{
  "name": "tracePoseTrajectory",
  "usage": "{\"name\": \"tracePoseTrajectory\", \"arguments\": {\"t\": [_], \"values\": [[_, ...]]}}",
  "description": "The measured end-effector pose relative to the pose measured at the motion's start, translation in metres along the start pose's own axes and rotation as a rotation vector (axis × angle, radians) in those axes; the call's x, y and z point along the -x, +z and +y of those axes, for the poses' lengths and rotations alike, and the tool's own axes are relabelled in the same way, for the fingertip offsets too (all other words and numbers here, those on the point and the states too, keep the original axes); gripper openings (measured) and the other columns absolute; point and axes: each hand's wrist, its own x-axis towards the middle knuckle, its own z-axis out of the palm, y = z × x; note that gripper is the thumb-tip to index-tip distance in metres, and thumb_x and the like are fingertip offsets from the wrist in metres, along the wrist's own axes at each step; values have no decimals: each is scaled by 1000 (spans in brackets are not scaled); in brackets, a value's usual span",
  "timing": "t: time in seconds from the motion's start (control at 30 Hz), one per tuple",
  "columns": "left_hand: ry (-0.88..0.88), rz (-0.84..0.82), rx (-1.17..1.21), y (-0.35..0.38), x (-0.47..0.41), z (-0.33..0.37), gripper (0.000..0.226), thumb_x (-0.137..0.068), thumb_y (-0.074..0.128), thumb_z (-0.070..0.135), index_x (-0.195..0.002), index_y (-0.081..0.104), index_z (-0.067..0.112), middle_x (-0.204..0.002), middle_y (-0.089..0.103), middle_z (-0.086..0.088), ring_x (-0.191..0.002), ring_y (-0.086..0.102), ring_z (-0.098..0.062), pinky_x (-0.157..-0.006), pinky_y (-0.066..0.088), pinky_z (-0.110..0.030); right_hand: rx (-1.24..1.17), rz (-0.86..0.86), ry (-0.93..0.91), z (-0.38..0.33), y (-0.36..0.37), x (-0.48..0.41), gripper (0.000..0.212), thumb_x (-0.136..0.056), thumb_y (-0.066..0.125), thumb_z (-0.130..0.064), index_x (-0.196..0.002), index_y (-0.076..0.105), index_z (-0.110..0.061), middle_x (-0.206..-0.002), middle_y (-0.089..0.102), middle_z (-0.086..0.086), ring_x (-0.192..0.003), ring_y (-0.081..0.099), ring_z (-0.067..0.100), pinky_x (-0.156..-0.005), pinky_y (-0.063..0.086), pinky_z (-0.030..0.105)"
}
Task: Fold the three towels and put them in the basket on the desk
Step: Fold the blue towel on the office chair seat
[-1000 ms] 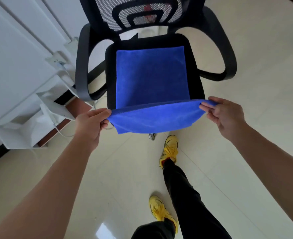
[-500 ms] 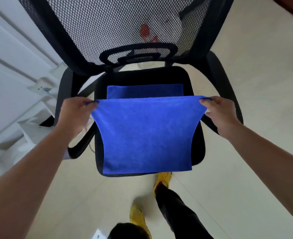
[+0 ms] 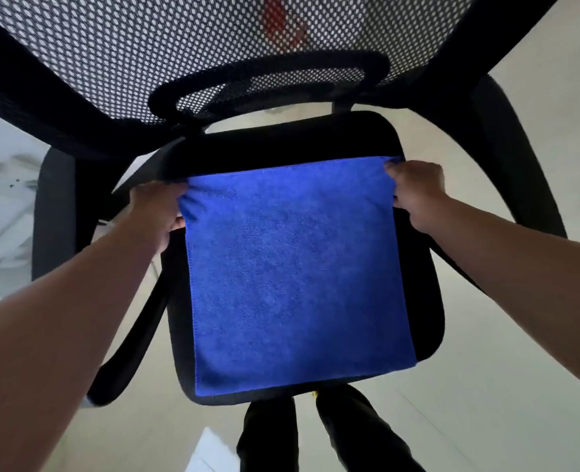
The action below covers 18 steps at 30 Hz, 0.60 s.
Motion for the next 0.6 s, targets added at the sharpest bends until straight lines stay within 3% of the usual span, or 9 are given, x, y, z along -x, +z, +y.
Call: {"name": "tracePoseTrajectory", "arguments": {"t": [0.1,0.23,0.37,0.43,0.5,0.6], "values": [[-18,24,-65,3,-17,-2,9,-86,64,21,-79,60,20,-78,61,-4,-57,55,-14,-56,49,-27,113,112,0,4,5,-9,35,-82,70,-32,-57,52,-16,-66,55,9,-66,54,21,-59,46,36],[-23,34,-107,10,-35,-2,20,-86,65,24,-70,53,20,-76,57,-4,-58,53,-14,-43,46,-18,185,165,-40,6,9,-15,24,-80,73,-29,-65,65,-12,-75,66,9,-71,62,23,-65,52,36],[-14,62,-74,11,-32,0,25,-83,71,27,-69,53,18,-79,60,-8,-64,57,-20,-59,50,-30,130,148,-9,6,5,-12,32,-77,74,-32,-79,69,0,-72,63,16,-66,57,23,-62,52,41],[-27,52,-30,9,-24,0,23,-82,73,34,-77,58,17,-76,63,-3,-63,59,-18,-62,50,-31,68,109,31,9,-1,-7,33,-70,74,-41,-73,66,-9,-71,57,17,-64,53,24,-63,54,48],[-69,21,12,4,-14,-4,30,-81,72,43,-91,60,17,-77,63,1,-65,60,-15,-63,50,-30,-6,46,77,16,-7,7,37,-64,74,-50,-76,60,-18,-72,51,11,-66,49,23,-63,49,43],[-145,-15,-13,-7,7,-24,38,-83,68,46,-103,60,15,-86,67,-3,-67,62,-15,-58,49,-28,14,-38,135,37,-16,42,43,-69,77,-52,-78,63,-12,-76,57,10,-68,55,23,-67,53,42]]}}
